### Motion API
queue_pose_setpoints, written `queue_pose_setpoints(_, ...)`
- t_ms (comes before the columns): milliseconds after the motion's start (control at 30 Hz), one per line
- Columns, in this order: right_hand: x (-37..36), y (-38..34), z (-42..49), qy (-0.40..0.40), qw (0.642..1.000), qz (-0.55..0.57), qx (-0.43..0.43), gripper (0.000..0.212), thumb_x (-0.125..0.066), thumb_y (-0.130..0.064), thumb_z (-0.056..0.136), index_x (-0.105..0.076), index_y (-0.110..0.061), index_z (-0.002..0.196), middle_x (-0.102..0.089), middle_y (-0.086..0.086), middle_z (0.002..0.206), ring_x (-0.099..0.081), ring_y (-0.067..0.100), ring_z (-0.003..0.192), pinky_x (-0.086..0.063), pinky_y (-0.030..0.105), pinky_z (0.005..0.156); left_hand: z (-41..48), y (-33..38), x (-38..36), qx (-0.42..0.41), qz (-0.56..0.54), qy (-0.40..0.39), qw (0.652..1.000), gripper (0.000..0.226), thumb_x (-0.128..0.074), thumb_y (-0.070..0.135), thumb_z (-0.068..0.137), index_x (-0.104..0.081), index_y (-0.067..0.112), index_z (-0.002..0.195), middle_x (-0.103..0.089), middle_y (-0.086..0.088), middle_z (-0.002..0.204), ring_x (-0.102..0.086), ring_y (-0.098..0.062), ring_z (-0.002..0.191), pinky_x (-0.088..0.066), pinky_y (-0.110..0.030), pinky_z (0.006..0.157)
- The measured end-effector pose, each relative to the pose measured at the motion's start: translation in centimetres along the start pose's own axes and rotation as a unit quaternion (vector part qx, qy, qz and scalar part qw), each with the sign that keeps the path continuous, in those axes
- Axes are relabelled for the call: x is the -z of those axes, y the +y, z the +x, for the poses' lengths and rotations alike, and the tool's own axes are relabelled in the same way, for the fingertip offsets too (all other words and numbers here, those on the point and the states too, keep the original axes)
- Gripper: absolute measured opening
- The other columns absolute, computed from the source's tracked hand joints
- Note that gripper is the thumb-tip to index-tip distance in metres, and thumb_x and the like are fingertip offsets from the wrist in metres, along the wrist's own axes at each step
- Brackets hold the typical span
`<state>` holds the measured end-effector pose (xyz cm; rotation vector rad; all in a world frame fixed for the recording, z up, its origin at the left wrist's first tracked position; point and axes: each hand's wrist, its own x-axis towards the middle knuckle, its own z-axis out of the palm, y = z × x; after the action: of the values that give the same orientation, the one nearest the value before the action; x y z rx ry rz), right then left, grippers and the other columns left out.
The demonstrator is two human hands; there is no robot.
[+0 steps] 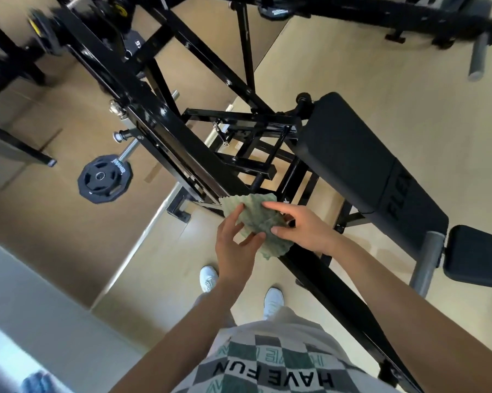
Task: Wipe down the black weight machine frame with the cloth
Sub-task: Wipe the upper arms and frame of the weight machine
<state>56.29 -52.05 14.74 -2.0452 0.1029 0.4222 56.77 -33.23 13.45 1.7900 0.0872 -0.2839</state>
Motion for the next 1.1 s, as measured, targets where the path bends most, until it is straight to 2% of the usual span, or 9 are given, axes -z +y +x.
queue_pose_setpoints(67,-0.4,-0.6,0.9,0.009,1.0,0.006,-0.006,0.061,-0.069,-0.017,0.095,-0.046,-0.032,0.149,-0.052,-0.009,0.146,-0.049,0.007,0.13,-0.045,0.032,0.109,1.9,-0.2,1.0,-0.021,0.011,-0.008,1.0,0.076,-0.085,0.007,0.08,-0.053,0.042,0.14,-0.054,0.001,0.134,-0.06,-0.01,0.12,-0.052,-0.01,0.083)
queue_pose_setpoints(133,-0.6,-1.2,2.0,0.024,1.0,0.012,-0.013,0.061,-0.068,-0.016,0.095,-0.046,-0.034,0.149,-0.051,-0.009,0.147,-0.049,0.01,0.132,-0.045,0.037,0.11,3.7,-0.3,1.9,-0.037,0.029,-0.019,0.999,0.078,-0.086,0.009,0.079,-0.051,0.041,0.142,-0.051,-0.003,0.133,-0.059,-0.011,0.12,-0.053,-0.011,0.087)
queue_pose_setpoints(233,-1.0,-2.6,3.7,0.035,0.999,0.024,-0.025,0.059,-0.067,-0.013,0.096,-0.047,-0.031,0.149,-0.05,-0.007,0.147,-0.048,0.01,0.133,-0.045,0.036,0.111,5.6,-0.5,3.2,-0.047,0.028,-0.033,0.998,0.079,-0.086,0.009,0.079,-0.052,0.037,0.144,-0.045,-0.003,0.134,-0.054,-0.019,0.124,-0.052,-0.01,0.087)
queue_pose_setpoints(433,-2.0,-5.6,7.9,0.059,0.998,-0.005,-0.027,0.057,-0.065,-0.011,0.097,-0.048,-0.029,0.148,-0.049,-0.008,0.147,-0.045,0.004,0.132,-0.043,0.029,0.112,10.4,-0.3,6.1,-0.07,0.027,-0.049,0.996,0.085,-0.088,0.014,0.077,-0.047,0.047,0.144,-0.039,0.0,0.135,-0.048,-0.025,0.128,-0.058,-0.028,0.094)
queue_pose_setpoints(567,-3.2,-7.7,10.7,0.093,0.994,-0.047,-0.03,0.055,-0.063,-0.016,0.098,-0.047,-0.028,0.149,-0.051,-0.003,0.144,-0.047,0.01,0.132,-0.041,0.033,0.114,13.9,0.1,8.2,-0.08,0.013,-0.06,0.995,0.089,-0.088,0.009,0.077,-0.045,0.041,0.148,-0.036,0.002,0.134,-0.047,-0.024,0.13,-0.058,-0.02,0.089)
queue_pose_setpoints(667,-4.1,-9.5,13.0,0.118,0.991,-0.052,-0.027,0.052,-0.062,-0.015,0.099,-0.048,-0.021,0.148,-0.056,-0.001,0.135,-0.052,0.012,0.126,-0.042,0.037,0.112,16.9,0.6,9.8,-0.097,0.038,-0.054,0.993,0.09,-0.09,0.015,0.075,-0.045,0.042,0.148,-0.037,0.001,0.135,-0.046,-0.027,0.131,-0.055,-0.027,0.098)
queue_pose_setpoints(800,-4.6,-11.4,16.0,0.124,0.988,-0.083,-0.037,0.054,-0.061,-0.022,0.099,-0.044,-0.025,0.151,-0.057,0.0,0.131,-0.055,0.012,0.119,-0.045,0.035,0.109,19.9,1.9,11.6,-0.097,0.04,-0.066,0.992,0.086,-0.088,0.007,0.075,-0.049,0.027,0.149,-0.035,-0.005,0.134,-0.046,-0.026,0.129,-0.042,0.003,0.081)
queue_pose_setpoints(1000,-4.5,-13.8,19.5,0.109,0.985,-0.127,-0.042,0.056,-0.059,-0.026,0.101,-0.04,-0.025,0.154,-0.058,-0.001,0.137,-0.055,0.012,0.121,-0.042,0.024,0.104,23.3,2.4,13.8,-0.114,0.045,-0.06,0.991,0.085,-0.088,0.01,0.075,-0.05,0.026,0.149,-0.036,-0.009,0.138,-0.036,-0.016,0.132,-0.036,0.007,0.081)
queue_pose_setpoints(1100,-4.5,-14.9,21.3,0.098,0.987,-0.123,-0.038,0.057,-0.057,-0.027,0.102,-0.037,-0.025,0.155,-0.058,0.003,0.137,-0.056,0.017,0.122,-0.045,0.031,0.107,25.1,2.3,14.6,-0.123,0.063,-0.047,0.989,0.087,-0.09,0.021,0.075,-0.047,0.033,0.15,-0.036,-0.004,0.142,-0.038,-0.014,0.134,-0.04,0.004,0.084)
